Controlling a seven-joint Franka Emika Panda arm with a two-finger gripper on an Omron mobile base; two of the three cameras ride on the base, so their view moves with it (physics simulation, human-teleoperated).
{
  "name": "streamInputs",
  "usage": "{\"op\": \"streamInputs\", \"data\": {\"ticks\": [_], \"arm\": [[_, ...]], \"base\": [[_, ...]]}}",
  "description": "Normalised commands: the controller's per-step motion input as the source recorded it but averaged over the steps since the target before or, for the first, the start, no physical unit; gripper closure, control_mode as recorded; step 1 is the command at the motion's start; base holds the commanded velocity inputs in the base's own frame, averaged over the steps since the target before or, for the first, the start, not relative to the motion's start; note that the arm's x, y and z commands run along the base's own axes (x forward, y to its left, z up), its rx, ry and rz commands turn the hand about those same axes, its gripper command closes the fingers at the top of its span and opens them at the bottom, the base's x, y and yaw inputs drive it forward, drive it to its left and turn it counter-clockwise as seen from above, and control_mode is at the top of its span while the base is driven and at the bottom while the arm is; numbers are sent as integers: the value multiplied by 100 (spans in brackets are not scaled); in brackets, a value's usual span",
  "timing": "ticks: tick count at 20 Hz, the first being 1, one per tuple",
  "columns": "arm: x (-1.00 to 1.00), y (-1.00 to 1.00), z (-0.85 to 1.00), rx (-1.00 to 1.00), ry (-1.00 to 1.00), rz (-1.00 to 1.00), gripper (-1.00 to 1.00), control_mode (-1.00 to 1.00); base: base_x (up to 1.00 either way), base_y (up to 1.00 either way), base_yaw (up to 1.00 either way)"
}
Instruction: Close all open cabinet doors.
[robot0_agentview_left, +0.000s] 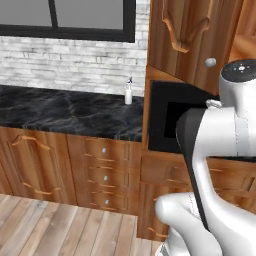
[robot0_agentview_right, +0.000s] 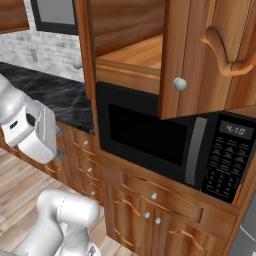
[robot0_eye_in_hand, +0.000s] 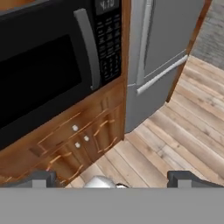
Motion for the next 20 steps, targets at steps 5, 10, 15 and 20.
{"op": "streamInputs", "data": {"ticks": [5, 10, 15, 20], "arm": [[-47, 13, 23, -21, -26, 0, -100, -100], [-42, 18, 33, -27, -24, 0, -100, -100], [-7, 26, 45, -33, -35, 6, -100, -100], [-10, 19, 44, -33, -25, 7, -100, -100]], "base": [[0, 0, 0], [0, 0, 0], [0, 0, 0], [0, 0, 0]]}}
